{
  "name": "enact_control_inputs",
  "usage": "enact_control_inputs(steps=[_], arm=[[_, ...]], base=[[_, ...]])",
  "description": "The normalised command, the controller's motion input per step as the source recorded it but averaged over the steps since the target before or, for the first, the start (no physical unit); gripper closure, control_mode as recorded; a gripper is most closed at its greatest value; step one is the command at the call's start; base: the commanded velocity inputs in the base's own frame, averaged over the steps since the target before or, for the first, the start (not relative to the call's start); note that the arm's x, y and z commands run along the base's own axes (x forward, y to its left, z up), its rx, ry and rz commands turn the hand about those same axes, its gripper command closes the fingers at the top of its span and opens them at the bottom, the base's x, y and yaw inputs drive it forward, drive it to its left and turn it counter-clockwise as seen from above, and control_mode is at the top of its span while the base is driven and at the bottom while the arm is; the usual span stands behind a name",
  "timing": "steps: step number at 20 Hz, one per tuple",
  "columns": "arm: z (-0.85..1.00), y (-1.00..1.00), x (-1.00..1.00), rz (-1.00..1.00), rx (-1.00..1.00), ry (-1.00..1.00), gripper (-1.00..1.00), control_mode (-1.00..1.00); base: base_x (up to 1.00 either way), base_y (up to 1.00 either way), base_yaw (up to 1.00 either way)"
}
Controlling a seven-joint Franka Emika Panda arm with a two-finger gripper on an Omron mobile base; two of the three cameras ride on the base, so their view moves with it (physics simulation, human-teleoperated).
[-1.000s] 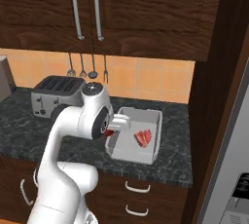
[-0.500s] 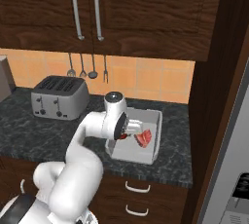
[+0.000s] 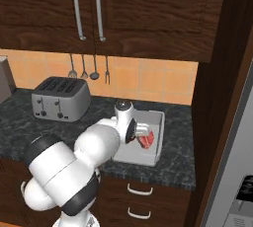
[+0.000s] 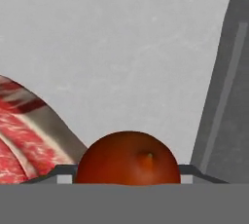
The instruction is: Place one tomato and one steak in each tupperware on the nearby counter, to pack two identical lunches.
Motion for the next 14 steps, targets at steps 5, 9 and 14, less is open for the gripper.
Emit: enact_control_inputs(steps=[5,9,14], arm=[[0.19,-0.02,0.02,0.01,0.00,0.00,-1.00,-1.00],[0.37,0.00,-0.56,0.04,0.00,-0.06,-1.00,-1.00],[0.56,0.19,-0.99,0.08,-0.01,-0.11,-1.00,-1.00]], base=[[0.00,0.00,0.00],[0.00,0.00,0.00],[0.00,0.00,0.00]])
